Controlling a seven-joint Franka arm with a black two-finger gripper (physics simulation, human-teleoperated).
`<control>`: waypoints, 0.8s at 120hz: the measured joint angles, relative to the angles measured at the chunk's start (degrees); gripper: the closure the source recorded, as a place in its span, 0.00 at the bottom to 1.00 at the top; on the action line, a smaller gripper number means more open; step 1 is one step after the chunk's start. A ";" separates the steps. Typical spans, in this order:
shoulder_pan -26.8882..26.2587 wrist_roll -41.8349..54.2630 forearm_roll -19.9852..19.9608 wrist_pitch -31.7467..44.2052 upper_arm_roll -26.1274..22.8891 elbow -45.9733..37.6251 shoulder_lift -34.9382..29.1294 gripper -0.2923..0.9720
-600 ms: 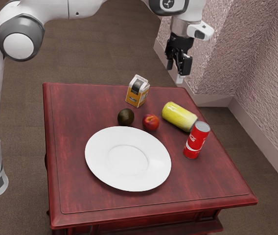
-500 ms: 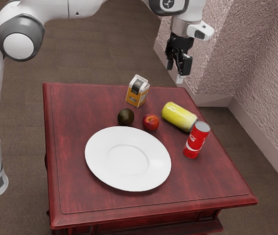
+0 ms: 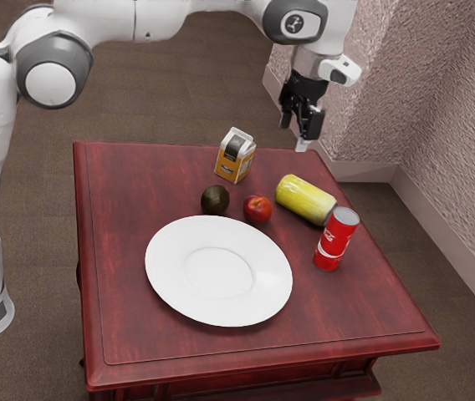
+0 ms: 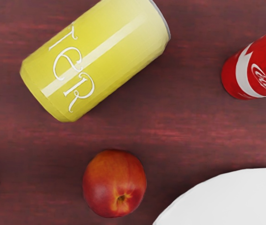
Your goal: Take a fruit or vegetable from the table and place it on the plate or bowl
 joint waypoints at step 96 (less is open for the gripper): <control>1.75 0.02 0.39 18.53 0.39 -28.92 -11.19 0.23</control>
